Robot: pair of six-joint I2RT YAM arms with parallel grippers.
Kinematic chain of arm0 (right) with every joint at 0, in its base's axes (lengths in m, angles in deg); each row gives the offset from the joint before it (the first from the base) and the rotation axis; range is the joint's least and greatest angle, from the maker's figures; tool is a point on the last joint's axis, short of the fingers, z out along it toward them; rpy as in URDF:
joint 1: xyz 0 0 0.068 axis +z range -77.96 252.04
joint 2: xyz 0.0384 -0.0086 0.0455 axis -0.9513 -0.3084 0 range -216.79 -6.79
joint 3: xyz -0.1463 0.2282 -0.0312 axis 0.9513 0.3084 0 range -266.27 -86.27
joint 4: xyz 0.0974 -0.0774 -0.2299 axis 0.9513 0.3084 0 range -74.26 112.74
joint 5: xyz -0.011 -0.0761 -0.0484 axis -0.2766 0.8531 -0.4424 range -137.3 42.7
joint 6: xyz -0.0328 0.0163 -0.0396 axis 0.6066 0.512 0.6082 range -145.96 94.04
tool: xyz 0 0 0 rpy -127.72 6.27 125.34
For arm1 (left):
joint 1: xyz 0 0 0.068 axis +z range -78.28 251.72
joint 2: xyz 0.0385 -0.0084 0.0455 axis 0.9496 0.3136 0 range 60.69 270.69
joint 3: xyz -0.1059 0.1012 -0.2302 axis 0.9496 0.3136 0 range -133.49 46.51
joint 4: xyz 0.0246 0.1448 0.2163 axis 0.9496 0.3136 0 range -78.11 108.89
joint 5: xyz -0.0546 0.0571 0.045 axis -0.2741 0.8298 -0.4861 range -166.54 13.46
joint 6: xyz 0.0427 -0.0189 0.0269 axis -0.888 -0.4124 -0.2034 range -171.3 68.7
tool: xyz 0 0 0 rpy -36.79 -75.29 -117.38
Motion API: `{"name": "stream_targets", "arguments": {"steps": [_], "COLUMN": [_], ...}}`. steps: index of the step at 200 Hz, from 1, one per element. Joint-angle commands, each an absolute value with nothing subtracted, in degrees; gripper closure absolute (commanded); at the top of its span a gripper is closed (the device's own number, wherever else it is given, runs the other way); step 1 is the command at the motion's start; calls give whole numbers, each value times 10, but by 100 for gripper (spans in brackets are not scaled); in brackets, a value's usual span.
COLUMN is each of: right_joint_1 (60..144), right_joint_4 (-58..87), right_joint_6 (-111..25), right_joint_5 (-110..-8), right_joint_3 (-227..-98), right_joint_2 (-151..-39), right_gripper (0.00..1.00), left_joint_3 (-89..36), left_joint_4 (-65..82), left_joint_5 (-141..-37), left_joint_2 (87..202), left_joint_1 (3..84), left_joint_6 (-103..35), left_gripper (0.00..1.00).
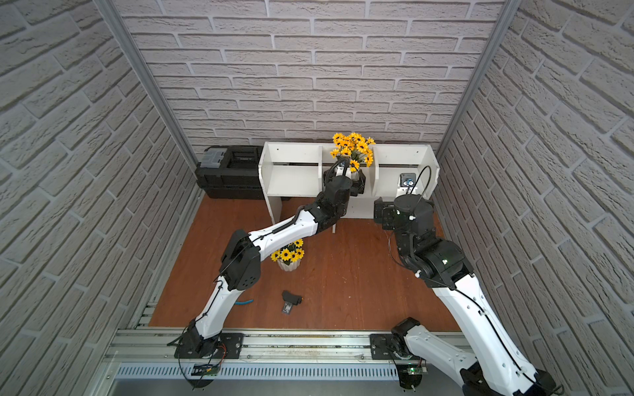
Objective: Take the sunflower pots off the shelves
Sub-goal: Pick up the sunflower pot from the shelf.
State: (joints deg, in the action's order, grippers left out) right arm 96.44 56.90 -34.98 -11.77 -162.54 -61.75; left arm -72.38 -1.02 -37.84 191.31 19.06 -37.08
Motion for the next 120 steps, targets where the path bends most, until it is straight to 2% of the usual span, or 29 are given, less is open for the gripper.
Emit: {"name": "stream_targets", "arguments": {"steps": [1,100,120], "right_joint_1": [961,961,961], "right_joint_4": [542,539,538], "right_joint_6": [-350,-344,-343], "right_joint_5": [-123,-133,-134], "right_joint_3": [-1622,-1617,-1616], "right_joint_2": [-612,-609,-608], "right_gripper": [0,0,0], "left_joint_3": [-739,-833,-835], "left_joint_4": [-8,34,37], "left_joint_5": [-373,-376,-378], "left_joint_2": [1927,1989,1991], "left_joint_1": [195,206,206], "left_joint_6": [-351,-335,-334], "left_gripper": [2,2,9]}}
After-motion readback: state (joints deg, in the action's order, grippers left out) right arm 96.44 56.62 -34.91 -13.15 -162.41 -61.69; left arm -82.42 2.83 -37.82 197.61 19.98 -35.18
